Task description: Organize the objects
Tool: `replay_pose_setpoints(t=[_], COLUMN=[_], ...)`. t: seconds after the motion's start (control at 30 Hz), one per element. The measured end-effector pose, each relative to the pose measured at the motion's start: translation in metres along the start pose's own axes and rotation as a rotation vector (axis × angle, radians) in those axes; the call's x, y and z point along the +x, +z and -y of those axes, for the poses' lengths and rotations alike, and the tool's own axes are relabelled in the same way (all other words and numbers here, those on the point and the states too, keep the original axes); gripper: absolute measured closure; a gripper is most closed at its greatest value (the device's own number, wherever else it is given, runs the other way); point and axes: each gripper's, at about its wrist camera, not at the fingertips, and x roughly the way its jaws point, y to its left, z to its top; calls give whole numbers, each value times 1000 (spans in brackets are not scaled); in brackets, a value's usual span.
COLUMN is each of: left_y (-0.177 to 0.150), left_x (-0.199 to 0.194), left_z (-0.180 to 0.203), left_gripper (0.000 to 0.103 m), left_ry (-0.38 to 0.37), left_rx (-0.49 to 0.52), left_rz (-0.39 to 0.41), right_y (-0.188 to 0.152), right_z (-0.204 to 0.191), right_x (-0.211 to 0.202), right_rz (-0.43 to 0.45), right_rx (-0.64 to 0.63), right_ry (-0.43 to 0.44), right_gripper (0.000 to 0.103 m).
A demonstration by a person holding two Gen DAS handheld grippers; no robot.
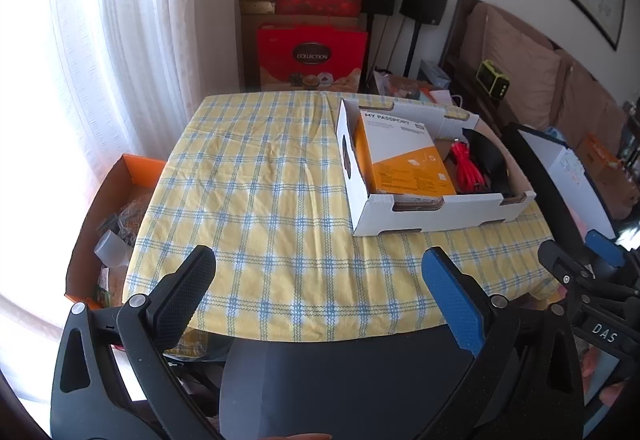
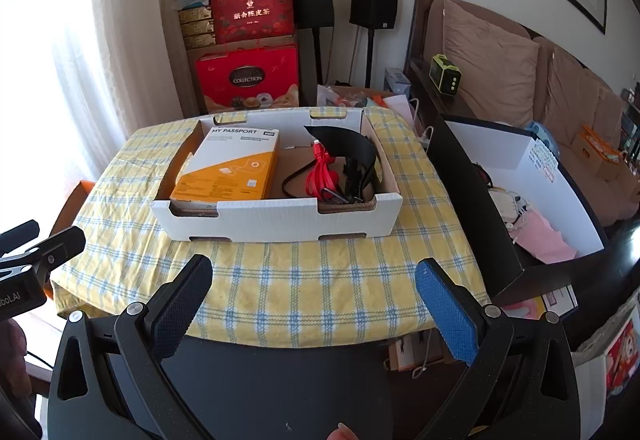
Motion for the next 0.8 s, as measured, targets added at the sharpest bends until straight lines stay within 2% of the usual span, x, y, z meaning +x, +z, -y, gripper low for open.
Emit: replay_pose_setpoints(t=[0.8], left_y=[-4], left_x=[-1], left_z=[1], left_gripper=[0], left_ry=[65], left_rx=[45], left_rz=[33], right_y=[3], right_z=[0], right_x=[-3], right_rz=[5], right_rx=[3], right_ry=[2], right_gripper=[1])
